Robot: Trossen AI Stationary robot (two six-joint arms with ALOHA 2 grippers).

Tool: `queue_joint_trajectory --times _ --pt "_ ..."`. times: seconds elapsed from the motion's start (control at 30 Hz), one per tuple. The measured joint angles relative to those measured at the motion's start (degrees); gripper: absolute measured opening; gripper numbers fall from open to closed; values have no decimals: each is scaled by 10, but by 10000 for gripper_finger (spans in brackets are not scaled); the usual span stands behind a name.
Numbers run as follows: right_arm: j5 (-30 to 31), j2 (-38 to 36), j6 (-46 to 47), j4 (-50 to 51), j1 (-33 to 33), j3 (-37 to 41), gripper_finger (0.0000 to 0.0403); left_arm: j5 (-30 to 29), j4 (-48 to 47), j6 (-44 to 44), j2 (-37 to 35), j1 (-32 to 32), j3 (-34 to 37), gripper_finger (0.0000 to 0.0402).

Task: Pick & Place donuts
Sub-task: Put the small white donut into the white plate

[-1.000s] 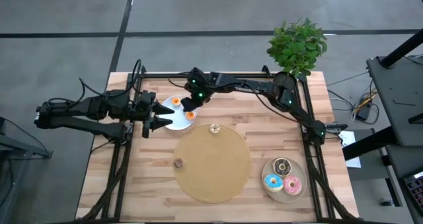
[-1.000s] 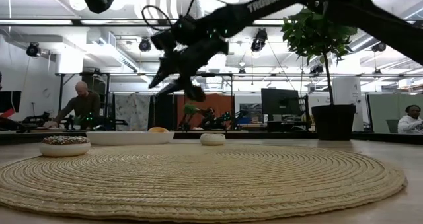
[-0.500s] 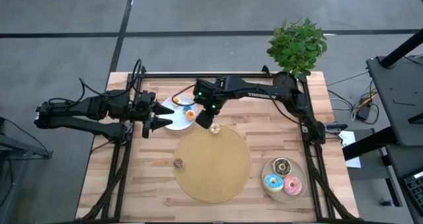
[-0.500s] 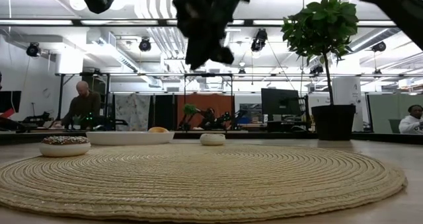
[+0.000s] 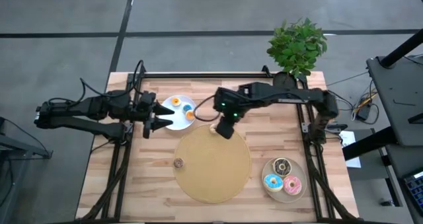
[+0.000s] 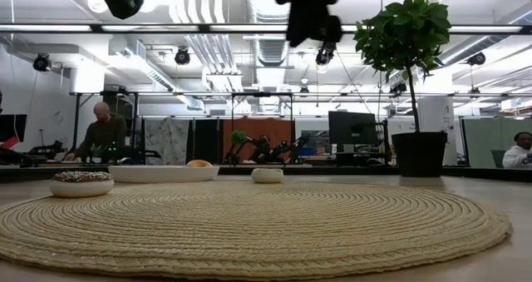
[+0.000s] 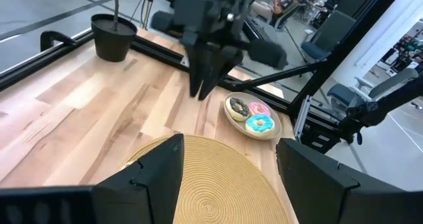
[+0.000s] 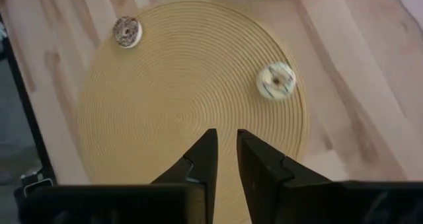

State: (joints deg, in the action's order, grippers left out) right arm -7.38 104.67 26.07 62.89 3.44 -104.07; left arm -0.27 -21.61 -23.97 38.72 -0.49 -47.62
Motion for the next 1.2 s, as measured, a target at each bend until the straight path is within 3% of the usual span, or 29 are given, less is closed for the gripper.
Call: queue_joint_trajectory --times 0.27,0.53,0.9,1.2 --pt "6 -130 50 -137 -39 163 43 2 0 -2 13 0 0 213" --pt "66 -232 132 -218 -75 281 43 7 4 0 41 0 0 213" --pt "152 -362 179 -217 -103 361 43 8 37 79 114 0 -29 213" --pt "166 -446 186 -218 -103 394 43 7 36 106 205 8 -83 213"
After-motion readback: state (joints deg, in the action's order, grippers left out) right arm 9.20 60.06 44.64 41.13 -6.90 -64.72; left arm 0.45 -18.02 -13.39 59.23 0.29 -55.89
